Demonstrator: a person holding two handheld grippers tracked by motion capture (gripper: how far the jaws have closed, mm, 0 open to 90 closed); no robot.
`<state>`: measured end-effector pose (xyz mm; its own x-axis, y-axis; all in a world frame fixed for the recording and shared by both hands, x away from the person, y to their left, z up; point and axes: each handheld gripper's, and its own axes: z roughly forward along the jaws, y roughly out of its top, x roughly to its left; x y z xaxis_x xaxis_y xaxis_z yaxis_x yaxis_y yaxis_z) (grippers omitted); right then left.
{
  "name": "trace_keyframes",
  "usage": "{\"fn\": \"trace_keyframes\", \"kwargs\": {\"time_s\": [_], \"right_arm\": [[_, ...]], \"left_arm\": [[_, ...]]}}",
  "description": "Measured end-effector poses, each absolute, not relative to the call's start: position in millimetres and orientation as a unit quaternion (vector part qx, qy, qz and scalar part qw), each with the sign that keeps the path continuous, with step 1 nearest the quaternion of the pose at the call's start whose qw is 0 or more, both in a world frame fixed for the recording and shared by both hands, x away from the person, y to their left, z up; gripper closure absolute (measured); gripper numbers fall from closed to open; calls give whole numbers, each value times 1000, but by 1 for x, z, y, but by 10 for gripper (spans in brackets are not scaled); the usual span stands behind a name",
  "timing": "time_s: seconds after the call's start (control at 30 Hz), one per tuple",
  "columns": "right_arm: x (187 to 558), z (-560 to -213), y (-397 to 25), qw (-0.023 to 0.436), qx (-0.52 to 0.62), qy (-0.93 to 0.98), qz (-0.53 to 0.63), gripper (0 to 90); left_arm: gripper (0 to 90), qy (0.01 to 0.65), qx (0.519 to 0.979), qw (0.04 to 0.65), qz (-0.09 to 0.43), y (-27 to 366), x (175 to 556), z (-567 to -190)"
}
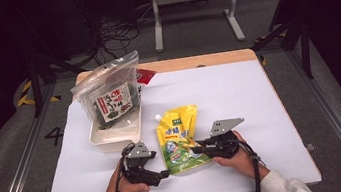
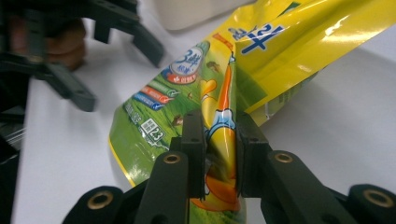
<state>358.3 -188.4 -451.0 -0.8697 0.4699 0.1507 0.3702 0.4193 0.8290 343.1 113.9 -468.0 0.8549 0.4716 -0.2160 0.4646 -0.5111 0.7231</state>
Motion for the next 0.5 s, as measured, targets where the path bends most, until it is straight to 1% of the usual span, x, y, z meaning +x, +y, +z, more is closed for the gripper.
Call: {"fn": "trace_keyframes", "kwargs": {"time_s": [0.2,0.3,0.33,0.43,0.5], "right_arm": [[340,-453,-184,46,216,843,490,773],[339,-452,-184,50,209,842,496,773],[339,-451,-184,50,205,843,496,772],[336,-453,-180,51,195,844,497,764],[334,-452,-176,62,186,847,494,758]], "left_arm": [[99,274,859,431,-31,108,349,-468],[106,275,853,442,-37,108,350,-468],[126,274,849,450,-38,109,349,-466],[155,266,845,463,-29,111,347,-462],[160,265,838,476,-25,112,345,-458]]}}
